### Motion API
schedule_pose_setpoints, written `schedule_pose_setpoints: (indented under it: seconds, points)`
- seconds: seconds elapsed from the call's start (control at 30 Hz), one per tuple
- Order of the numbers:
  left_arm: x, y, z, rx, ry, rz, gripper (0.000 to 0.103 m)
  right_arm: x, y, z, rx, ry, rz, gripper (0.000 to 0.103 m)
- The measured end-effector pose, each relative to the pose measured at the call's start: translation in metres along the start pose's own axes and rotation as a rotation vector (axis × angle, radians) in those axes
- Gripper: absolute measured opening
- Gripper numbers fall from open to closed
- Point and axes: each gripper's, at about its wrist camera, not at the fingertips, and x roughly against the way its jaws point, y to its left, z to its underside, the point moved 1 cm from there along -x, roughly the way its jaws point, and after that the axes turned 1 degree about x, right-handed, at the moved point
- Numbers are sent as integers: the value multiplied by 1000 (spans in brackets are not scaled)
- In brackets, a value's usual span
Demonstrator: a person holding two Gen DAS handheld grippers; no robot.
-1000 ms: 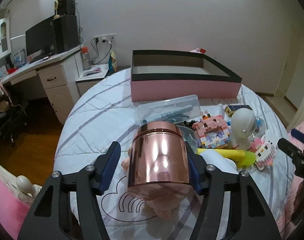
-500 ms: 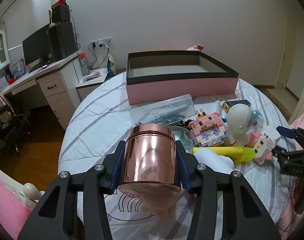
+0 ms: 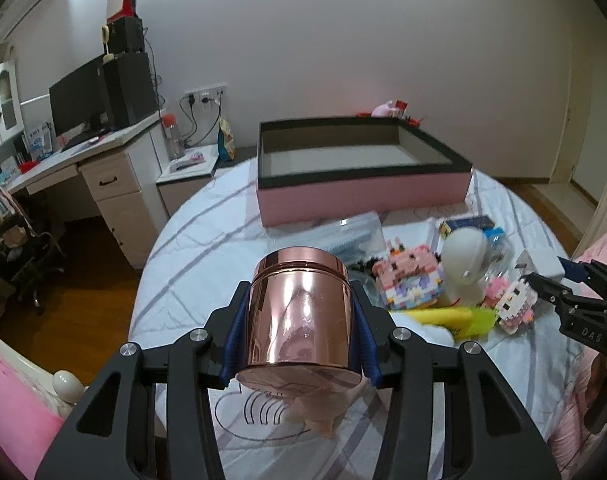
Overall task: Organize rigid objects
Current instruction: 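Carry the copper canister and white charger into the pink box and release both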
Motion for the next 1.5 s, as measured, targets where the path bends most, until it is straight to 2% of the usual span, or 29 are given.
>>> schedule_pose_setpoints:
  seconds: [0.17, 0.53, 0.67, 0.87, 0.97, 1.13, 1.23, 1.3, 1.5]
  points:
    - [4, -4, -15, -4, -24, 19, 48, 12, 1, -21, 5, -51, 21, 59]
    - [0, -32, -75, -62, -94, 85, 48, 15, 28, -85, 46, -153, -38, 59]
    - [-17, -34, -110, -93, -92, 101, 48, 2, 35, -113, 67, -155, -63, 59]
    - [-69, -28, -162, -131, -51, 34, 48, -34, 40, -166, 72, -132, -98, 59]
    - [-95, -24, -179, -134, -23, 2, 48, -61, 43, -191, 74, -97, -102, 59]
    - [-155, -16, -199, -140, 76, -21, 48, -121, 39, -217, 58, 12, -91, 59]
    - [-188, -15, -203, -161, 135, -38, 48, -153, 39, -222, 41, 78, -91, 59]
    - [-208, -15, -203, -156, 183, -16, 48, -169, 41, -222, 41, 121, -88, 59]
    - [-251, -19, -188, -204, 311, -34, 48, -211, 43, -216, 60, 254, -60, 59]
